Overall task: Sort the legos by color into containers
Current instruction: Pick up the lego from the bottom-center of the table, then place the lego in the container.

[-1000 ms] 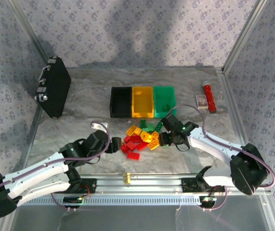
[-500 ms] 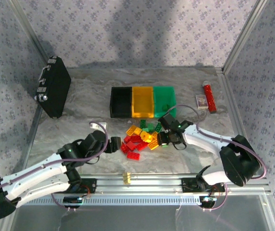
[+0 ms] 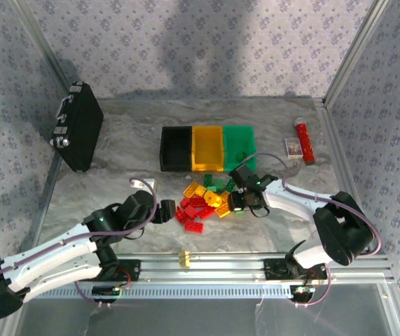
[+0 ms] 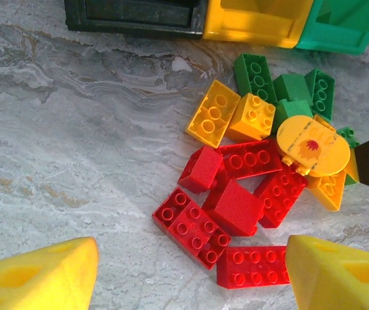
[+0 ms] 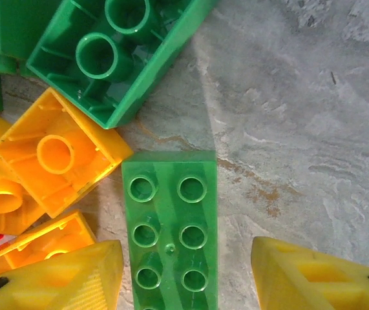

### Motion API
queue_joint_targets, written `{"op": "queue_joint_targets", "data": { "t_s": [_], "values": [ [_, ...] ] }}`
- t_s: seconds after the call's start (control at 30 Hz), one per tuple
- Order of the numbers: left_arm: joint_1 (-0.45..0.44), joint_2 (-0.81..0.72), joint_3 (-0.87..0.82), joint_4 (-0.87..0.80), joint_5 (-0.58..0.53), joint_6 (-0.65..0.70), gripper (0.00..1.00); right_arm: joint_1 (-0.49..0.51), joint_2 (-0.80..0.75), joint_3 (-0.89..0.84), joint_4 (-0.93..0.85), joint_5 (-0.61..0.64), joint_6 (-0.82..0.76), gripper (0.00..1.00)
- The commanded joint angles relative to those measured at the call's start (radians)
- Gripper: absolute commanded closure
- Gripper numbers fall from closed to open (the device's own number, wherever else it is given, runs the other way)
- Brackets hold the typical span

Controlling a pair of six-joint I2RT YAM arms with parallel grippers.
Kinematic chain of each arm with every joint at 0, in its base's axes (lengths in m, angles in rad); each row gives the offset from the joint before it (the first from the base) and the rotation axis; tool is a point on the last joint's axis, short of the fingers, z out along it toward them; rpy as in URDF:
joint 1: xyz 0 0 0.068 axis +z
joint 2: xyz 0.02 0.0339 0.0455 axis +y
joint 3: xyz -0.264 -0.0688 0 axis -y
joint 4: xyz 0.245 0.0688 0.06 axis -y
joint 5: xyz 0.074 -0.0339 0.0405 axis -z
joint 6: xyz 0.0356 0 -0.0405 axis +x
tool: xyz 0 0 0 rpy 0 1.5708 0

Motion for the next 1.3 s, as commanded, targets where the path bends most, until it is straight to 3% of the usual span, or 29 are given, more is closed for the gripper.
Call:
{"op": "queue_joint_targets", "data": {
  "t_s": [0.0,0.17,0.47,0.63,0.83,1.27],
  "values": [
    [-0.009,-0.023,-0.013,-0.007,-0.025,-0.011,0.23,-0.001,0.019,0.026,-0.014,0.026,0.009,0.46],
    [-0.009,-0.028,-0.019,-0.006,-0.030,-0.010,0.23,0.009,0.027,0.024,-0.022,0.045,0.014,0.52],
    [-0.009,-0.027,-0.013,-0.011,-0.027,-0.006,0.23,0.037,-0.012,0.079,-0.107,0.128,0.013,0.72],
    [-0.009,-0.019,-0.003,-0.016,-0.027,0.003,0.23,0.021,-0.077,0.157,-0.193,0.169,-0.012,0.73],
    [-0.009,0.007,0.009,-0.006,-0.011,0.016,0.23,-0.086,-0.073,0.298,-0.232,0.136,-0.098,0.73],
    [-0.029,0.016,0.019,0.001,0.003,0.004,0.24,-0.258,0.281,0.746,-0.276,0.025,-0.223,0.73]
  ]
}}
